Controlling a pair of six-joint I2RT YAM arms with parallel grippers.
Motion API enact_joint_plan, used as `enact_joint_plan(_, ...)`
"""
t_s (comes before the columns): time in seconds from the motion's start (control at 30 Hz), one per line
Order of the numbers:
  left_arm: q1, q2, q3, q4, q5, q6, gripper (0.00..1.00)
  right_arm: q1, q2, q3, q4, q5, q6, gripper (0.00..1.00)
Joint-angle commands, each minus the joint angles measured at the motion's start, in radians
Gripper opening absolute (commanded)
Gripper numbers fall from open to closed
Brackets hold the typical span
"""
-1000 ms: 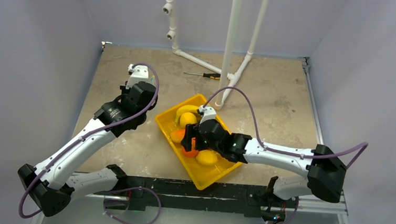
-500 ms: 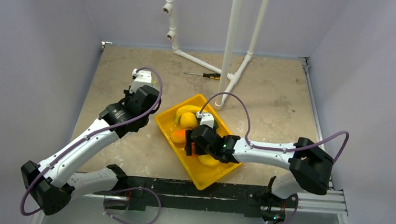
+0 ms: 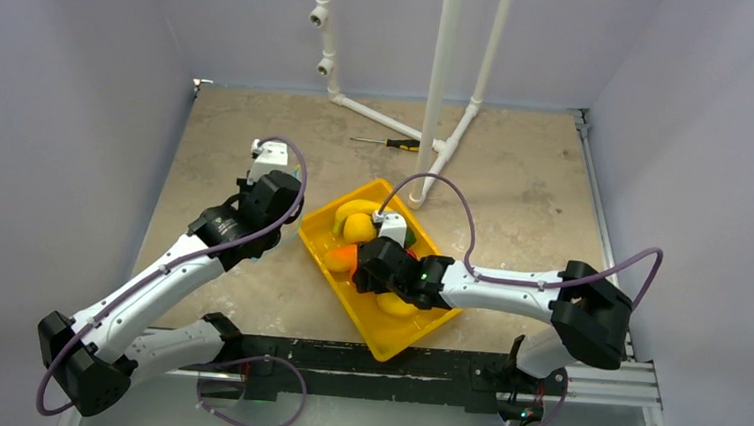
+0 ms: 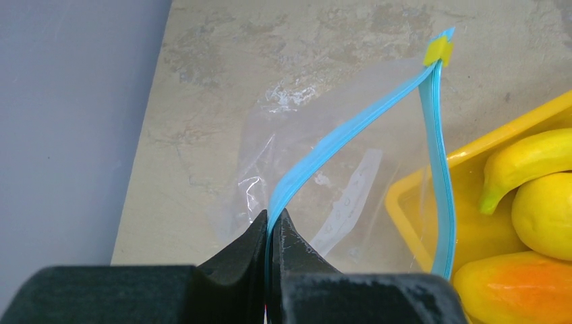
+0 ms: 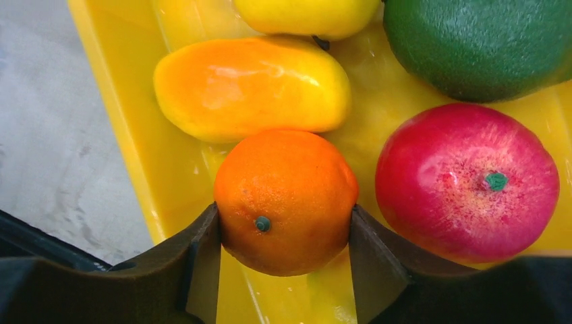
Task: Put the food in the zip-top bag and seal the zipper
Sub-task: Pick up the fake fruit from the bin, then place the fake fruit in the zipper food storage bag.
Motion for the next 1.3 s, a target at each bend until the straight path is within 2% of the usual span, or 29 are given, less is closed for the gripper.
enact_joint_plan(0.0,-0.006,-0.043,-0.012,0.054,-0.002,0.01,0.0,0.004,-0.064,0.088,-0.001,0.059,0.008,0.36)
enact_joint_plan(0.3,-0.006,-0.069,-0.037,0.075,0.0,0.018,0.0,0.004,-0.103,0.207,0.015,0.099,-0.03,0.29)
enact_joint_plan(0.6,-0.006,-0.076,-0.045,0.079,0.018,0.018,0.0,0.004,-0.094,0.318,0.148,0.042,-0.109,0.27)
enact_joint_plan(1.27,-0.005,-0.108,-0.058,0.093,0.034,0.016,0.0,-0.005,0.177,0.542,0.332,-0.053,-0.204,0.26)
